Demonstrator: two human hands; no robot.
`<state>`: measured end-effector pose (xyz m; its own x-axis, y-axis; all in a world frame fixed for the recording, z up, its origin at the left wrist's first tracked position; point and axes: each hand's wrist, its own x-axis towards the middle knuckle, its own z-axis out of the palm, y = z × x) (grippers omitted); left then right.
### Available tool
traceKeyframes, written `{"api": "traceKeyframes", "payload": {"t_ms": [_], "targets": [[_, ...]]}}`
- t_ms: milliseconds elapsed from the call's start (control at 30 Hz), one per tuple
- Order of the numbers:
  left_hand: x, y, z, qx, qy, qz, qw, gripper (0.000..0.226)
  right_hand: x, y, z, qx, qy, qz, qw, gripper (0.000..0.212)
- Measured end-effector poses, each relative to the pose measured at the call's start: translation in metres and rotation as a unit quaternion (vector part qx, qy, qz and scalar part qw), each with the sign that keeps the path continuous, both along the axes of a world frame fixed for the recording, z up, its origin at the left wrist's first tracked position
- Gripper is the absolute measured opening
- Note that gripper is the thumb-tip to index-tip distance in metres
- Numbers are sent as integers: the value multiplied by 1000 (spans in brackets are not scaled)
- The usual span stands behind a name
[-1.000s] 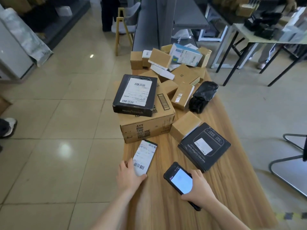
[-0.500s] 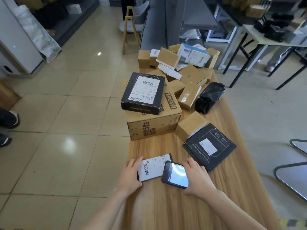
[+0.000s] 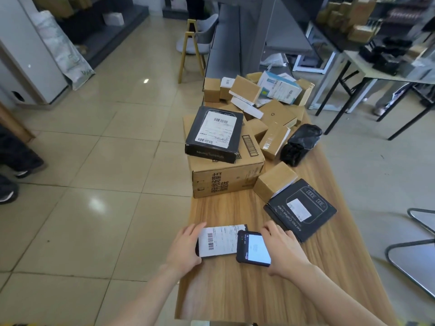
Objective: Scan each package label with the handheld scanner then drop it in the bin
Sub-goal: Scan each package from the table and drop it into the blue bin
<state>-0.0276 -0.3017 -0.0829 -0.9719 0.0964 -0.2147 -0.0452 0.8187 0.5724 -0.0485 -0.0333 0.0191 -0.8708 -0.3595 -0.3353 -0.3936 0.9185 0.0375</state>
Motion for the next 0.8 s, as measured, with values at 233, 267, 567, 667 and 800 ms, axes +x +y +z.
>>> {"api": "traceKeyframes", "payload": {"t_ms": [233, 267, 567, 667, 800], "targets": [[48, -19, 17, -17, 28, 84, 996, 87, 12, -24, 3, -50, -16, 32, 998, 83], [63, -23, 20, -6, 35, 116, 993, 82, 14, -32, 3, -73, -27, 32, 996, 82], [289, -65, 24, 7, 13, 470, 883, 79, 74, -143, -22, -211, -149, 116, 959, 84], [380, -65, 26, 6, -17, 600, 800, 81, 118, -193, -27, -210, -189, 186, 941, 84], [482, -55, 24, 0, -46, 727, 685, 76, 185, -250, -29, -204, -224, 282, 910, 80]]}}
